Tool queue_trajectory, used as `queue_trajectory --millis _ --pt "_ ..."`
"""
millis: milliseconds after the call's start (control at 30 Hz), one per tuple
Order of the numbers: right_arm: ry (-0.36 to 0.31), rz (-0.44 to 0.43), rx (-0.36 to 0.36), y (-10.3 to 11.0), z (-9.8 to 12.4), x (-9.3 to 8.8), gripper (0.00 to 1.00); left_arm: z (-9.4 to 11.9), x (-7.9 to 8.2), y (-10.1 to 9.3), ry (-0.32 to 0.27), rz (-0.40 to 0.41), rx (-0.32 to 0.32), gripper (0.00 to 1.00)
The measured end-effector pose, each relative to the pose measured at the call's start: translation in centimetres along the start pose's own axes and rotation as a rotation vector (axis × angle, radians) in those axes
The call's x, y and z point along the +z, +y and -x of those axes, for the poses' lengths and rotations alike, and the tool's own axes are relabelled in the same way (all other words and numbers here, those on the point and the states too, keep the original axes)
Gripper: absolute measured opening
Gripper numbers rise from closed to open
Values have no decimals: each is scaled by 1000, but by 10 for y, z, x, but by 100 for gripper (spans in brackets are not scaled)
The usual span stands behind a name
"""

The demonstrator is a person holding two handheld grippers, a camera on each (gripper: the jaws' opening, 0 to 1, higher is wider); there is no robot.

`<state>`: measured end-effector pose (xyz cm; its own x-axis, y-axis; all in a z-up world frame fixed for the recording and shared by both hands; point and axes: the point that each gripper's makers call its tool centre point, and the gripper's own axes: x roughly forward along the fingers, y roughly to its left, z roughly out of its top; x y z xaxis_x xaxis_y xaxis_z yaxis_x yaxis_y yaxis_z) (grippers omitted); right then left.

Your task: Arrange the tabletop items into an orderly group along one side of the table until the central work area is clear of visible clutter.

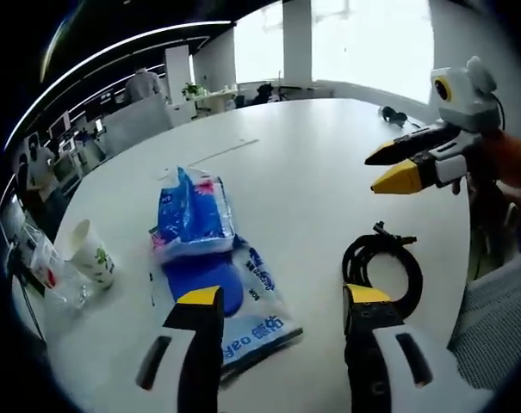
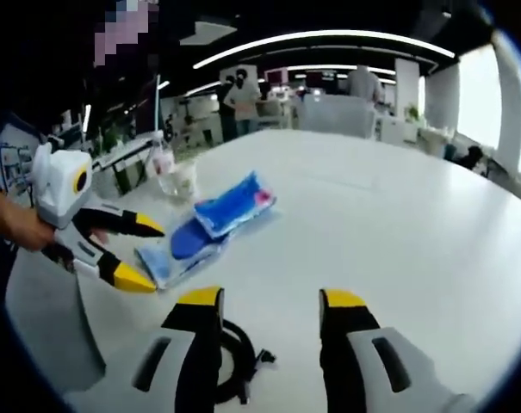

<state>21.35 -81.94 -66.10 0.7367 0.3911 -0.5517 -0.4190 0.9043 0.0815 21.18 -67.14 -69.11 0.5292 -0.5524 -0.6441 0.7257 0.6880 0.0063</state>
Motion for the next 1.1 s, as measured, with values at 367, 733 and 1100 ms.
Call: queue_trajectory --millis 367,733,1100 --pt "-2 36 28 0 -10 8 45 -2 -2 15 17 34 24 56" --pt "2 70 76 3 -24 13 47 -6 -13 19 44 116 38 61" --pt "-5 106 102 2 -40 23 57 -9 -9 32 21 178 81 78"
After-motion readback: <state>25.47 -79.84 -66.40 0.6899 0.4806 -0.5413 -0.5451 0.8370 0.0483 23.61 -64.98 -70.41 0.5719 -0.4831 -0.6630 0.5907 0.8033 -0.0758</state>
